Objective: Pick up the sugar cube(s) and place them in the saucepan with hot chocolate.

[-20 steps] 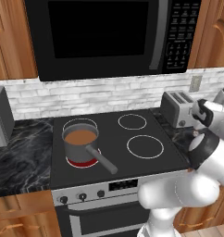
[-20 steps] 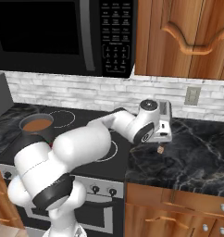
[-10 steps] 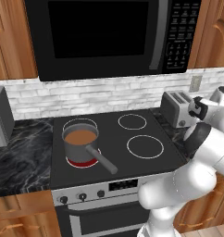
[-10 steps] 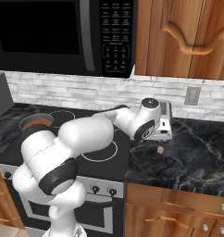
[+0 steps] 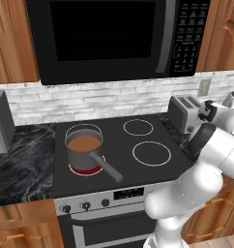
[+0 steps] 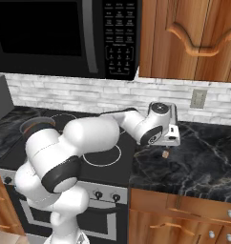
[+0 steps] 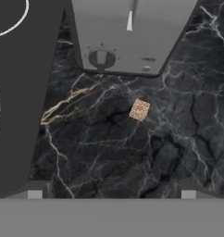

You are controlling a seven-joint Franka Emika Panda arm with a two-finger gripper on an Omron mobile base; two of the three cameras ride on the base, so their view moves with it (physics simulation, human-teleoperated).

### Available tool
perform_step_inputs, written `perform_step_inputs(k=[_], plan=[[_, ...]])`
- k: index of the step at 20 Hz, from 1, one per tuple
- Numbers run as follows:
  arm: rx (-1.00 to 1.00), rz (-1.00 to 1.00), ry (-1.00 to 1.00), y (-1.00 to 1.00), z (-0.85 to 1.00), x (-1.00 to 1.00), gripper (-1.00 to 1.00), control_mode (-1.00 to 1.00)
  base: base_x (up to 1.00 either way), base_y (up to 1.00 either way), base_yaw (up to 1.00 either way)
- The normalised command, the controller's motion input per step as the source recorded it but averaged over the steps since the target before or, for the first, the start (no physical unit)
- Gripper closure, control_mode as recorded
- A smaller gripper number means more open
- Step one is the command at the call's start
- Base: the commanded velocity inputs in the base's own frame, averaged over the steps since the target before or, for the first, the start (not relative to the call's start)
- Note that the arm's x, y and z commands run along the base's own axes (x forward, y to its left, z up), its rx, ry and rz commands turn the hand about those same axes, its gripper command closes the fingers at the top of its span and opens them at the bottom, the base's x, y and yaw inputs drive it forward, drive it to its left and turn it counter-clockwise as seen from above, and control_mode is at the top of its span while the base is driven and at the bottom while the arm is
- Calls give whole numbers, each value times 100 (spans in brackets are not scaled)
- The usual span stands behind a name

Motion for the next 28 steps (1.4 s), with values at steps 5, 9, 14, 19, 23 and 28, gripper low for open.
perform_step_inputs(k=[5, 9, 14, 19, 23, 28], plan=[[11, -5, 0, -13, 0, 0, -100, -100, 0, 0, 0], [8, -4, 0, -4, 0, 0, -100, -100, 0, 0, 0], [1, -1, 0, 0, -21, 0, -100, -100, 0, 0, 0], [0, 0, 0, 0, -31, 0, -100, -100, 0, 0, 0], [0, 0, 0, 0, -26, 3, -100, -100, 0, 0, 0], [0, 0, 0, 0, -14, 13, -100, -100, 0, 0, 0]])
